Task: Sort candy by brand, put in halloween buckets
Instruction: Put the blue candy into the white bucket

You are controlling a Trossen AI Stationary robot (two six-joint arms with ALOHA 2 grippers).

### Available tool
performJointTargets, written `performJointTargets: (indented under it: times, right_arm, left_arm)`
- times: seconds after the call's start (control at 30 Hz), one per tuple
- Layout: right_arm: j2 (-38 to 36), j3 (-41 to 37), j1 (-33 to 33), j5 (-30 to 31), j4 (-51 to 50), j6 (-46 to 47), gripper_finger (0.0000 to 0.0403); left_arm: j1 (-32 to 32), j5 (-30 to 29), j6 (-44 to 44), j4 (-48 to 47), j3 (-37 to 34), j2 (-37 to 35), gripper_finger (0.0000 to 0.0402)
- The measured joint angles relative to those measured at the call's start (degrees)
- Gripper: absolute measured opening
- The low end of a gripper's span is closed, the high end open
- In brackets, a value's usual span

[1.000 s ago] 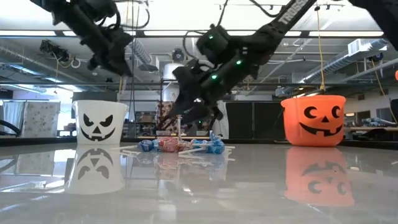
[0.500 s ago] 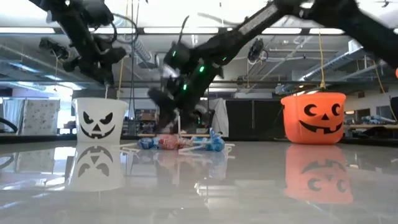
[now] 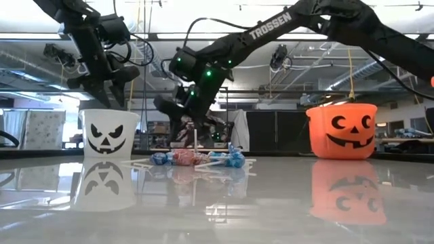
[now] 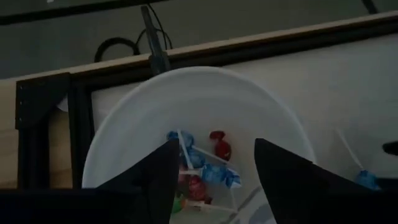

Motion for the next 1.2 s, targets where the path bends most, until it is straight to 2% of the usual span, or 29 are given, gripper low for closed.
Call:
performJointTargets:
  times: [0.3,0.63,0.8,1.0,1.2]
  right_arm:
    - [0.19,-0.09,0.55,-0.98,-1.30,9.60,0.0204]
    - [0.86,-0.11,1.94,-4.93,-1.52,21.28,0.0201]
    - [2.20,-0.13,2.24,-3.59,-0.98,24.75,0.0186]
    - [4.06,0.12,1.69,-4.53,0.38,26.69,0.0132]
    - [4.26,0.00,1.52,-3.17,1.10,25.67,0.0022]
  left_arm:
    - [0.00,1.30,3.28,2.58,0.00,0.25,0.0215]
    - [0.00,3.02,8.06,2.53,0.00,0.23,0.0215]
    - [0.00,3.02,9.18,2.49,0.00,0.21,0.0215]
    - [0.00,3.02,10.29,2.36,0.00,0.18,0.0215]
    - [0.00,2.99,12.26,1.25,0.00,0.18,0.0215]
